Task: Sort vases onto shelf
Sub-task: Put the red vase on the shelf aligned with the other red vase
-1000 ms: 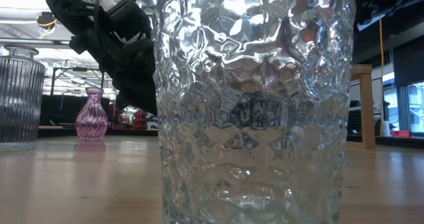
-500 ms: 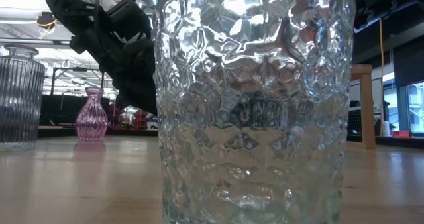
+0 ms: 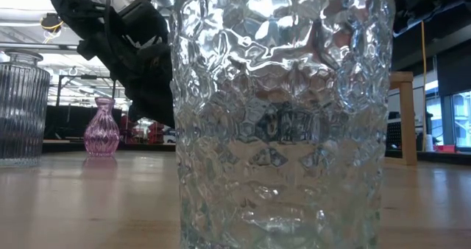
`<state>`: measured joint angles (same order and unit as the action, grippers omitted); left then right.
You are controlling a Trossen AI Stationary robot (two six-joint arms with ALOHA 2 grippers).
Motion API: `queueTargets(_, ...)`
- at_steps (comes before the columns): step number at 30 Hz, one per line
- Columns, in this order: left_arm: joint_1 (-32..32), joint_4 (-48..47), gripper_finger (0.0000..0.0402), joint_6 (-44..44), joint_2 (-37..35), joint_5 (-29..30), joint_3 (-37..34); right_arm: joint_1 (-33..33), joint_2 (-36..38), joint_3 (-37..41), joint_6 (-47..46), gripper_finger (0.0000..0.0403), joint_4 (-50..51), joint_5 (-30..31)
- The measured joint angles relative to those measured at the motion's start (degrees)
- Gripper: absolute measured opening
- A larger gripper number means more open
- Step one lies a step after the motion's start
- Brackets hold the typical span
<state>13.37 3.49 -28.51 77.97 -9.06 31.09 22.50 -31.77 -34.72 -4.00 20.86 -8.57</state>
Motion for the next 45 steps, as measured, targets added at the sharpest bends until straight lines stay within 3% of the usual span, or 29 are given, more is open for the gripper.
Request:
queueTargets(12, 0.0, 0.0, 0.0117, 0.0, 0.0, -0.6, 0.0, 0.0, 0.0, -0.2, 1.5, 0.0231, -1.9, 1.0)
queueTargets(22, 0.0, 0.0, 0.0117, -1.0, 0.0, -0.9, 0.0, 0.0, 0.0, -5.6, 6.5, 0.0238, -2.0, 0.8)
queueTargets(25, 0.0, 0.0, 0.0117, -1.0, 0.0, -0.9, 0.0, 0.0, 0.2, -7.7, 7.7, 0.0238, -1.8, -3.3)
queueTargets(31, 0.0, 0.0, 0.0117, -1.0, 0.0, -0.9, 0.0, 0.0, 1.5, -8.8, -2.0, 0.0216, 3.1, -19.6)
queueTargets(34, 0.0, 0.0, 0.0117, -1.0, 0.0, -0.9, 0.0, 0.0, 2.0, -8.8, -4.7, 0.0194, 6.6, -23.9)
queueTargets(40, 0.0, 0.0, 0.0117, -1.0, 0.0, -0.9, 0.0, 0.0, 2.1, -8.8, -5.5, 0.0160, 15.2, -27.5)
queueTargets(45, 0.0, 0.0, 0.0117, -1.0, 0.0, -0.9, 0.0, 0.0, 2.1, -8.8, -0.6, 0.0152, 22.7, -22.4)
